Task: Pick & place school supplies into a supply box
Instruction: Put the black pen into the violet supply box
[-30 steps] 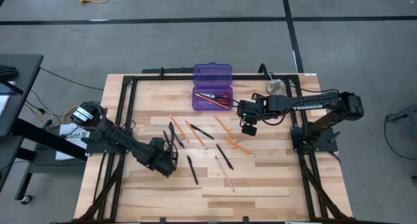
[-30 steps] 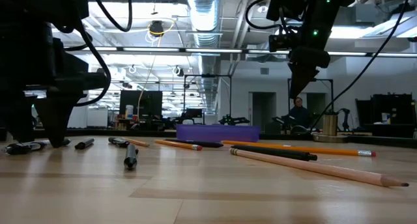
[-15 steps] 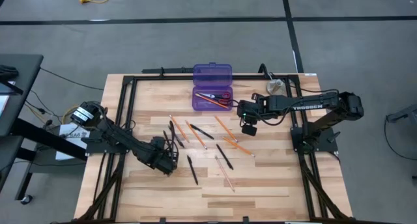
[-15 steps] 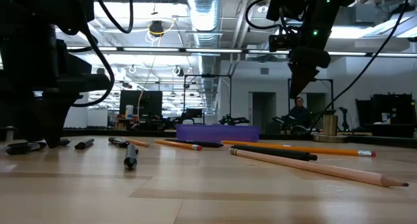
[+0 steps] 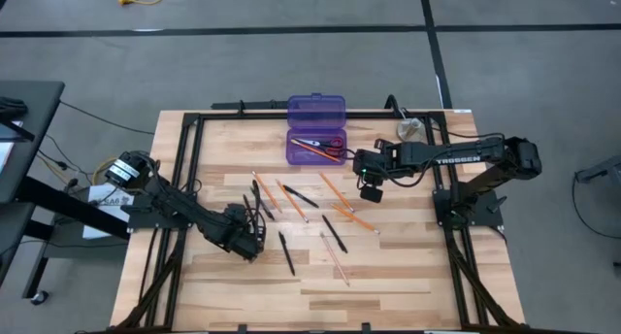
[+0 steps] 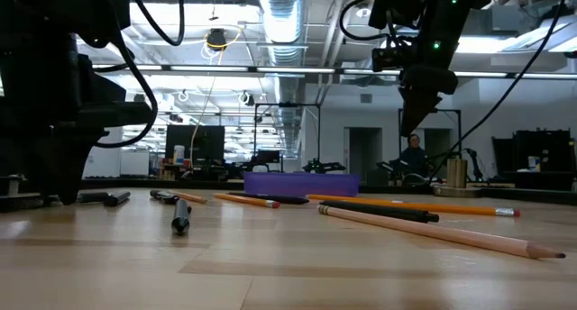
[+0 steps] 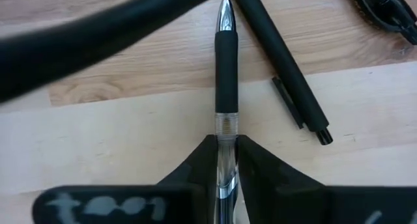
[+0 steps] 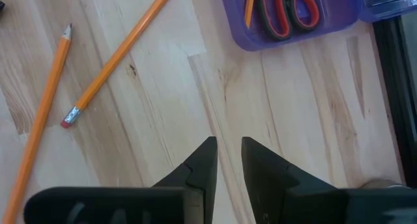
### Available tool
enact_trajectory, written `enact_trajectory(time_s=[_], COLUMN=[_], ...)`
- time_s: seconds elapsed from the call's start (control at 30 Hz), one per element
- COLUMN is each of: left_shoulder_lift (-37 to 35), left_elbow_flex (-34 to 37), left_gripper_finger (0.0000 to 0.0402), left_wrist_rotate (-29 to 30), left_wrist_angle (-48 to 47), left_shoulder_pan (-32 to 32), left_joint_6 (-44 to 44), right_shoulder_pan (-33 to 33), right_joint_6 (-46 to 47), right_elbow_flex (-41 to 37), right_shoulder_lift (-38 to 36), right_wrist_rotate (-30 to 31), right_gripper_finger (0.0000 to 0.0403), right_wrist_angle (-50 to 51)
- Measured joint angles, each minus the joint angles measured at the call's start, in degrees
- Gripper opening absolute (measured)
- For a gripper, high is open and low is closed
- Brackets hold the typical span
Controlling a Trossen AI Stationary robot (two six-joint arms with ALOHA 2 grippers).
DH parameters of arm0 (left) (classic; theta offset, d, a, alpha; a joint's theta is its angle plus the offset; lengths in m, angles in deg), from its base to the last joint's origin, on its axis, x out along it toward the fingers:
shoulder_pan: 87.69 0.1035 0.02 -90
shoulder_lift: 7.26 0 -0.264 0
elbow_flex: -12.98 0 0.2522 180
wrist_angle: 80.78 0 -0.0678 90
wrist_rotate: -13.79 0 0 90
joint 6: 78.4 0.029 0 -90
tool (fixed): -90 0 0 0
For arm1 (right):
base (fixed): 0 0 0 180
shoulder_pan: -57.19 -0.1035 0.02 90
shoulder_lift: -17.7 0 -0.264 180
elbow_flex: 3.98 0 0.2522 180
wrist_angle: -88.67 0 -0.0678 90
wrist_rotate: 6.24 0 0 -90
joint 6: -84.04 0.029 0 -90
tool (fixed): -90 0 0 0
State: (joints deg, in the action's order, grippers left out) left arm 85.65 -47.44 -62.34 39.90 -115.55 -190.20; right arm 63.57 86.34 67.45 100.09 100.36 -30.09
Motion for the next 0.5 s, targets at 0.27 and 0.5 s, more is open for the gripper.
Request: enact_trajectory(time_s=[0.27,0.5], left_shoulder_lift=[0.0,0.0], left_elbow_flex=[0.0,0.0], left_gripper_finger=[0.004,0.004], left_wrist_rotate=[0.8,1.4], left_wrist_angle=[0.0,0.0], left_shoulder_pan=[0.0,0.0], left_joint_6=[-1.2,-1.4], right_shoulder_pan=[0.0,0.0], right_joint_6=[-0.8,-1.1], right_elbow_flex=[0.0,0.0], right_shoulder_lift=[0.0,0.0], right_wrist_rotate=[0.0,0.0], right_gripper_finger=[0.0066,0.0066], right_wrist_angle=[-0.4,-0.4])
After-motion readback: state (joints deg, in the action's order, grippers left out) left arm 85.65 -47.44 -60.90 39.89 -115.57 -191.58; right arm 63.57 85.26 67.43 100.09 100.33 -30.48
